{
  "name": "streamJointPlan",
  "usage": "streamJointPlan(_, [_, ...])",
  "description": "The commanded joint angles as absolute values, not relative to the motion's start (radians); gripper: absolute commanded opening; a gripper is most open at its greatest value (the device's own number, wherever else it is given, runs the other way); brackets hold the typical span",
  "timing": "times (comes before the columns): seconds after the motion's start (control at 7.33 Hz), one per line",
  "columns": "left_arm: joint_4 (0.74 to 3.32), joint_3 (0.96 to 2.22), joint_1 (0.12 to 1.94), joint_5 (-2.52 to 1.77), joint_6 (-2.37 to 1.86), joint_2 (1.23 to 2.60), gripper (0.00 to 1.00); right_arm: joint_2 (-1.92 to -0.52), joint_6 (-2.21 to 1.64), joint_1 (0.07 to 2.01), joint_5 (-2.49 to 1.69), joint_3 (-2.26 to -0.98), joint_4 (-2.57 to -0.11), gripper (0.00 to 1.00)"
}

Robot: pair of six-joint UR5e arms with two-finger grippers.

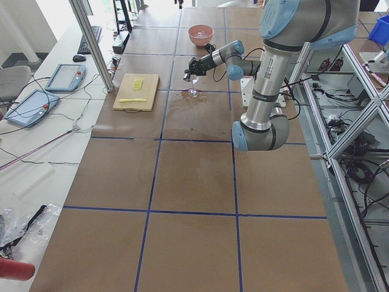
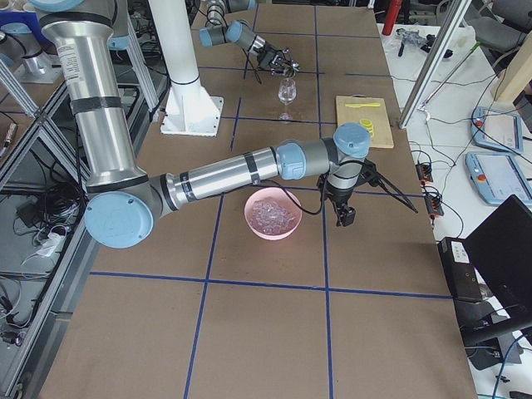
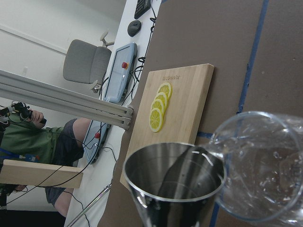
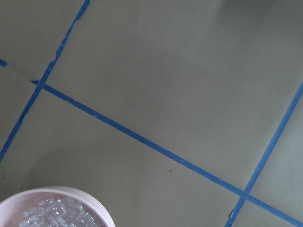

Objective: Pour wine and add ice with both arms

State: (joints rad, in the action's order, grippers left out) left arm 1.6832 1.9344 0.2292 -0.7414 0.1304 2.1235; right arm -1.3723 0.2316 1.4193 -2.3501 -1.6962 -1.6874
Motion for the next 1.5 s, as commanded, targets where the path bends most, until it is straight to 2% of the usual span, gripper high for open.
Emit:
streamJointPlan(0.0, [1.573,1.96,0.226,-0.764,0.173,2.126,0.0,-1.373,0.232,1.419,-2.35,-1.695,-1.689,1.0])
streamJointPlan(0.14, [1.534,1.957,0.227,-0.805,0.248,2.161,0.0,-1.374,0.232,1.417,-2.35,-1.694,-1.689,1.0])
streamJointPlan(1.09, [1.535,1.977,0.233,-0.83,0.282,2.166,0.0,-1.388,0.232,1.417,-2.35,-1.697,-1.689,1.0])
streamJointPlan(1.36, [1.554,1.994,0.239,-0.828,0.154,2.161,0.0,-1.388,0.232,1.417,-2.35,-1.698,-1.687,1.0])
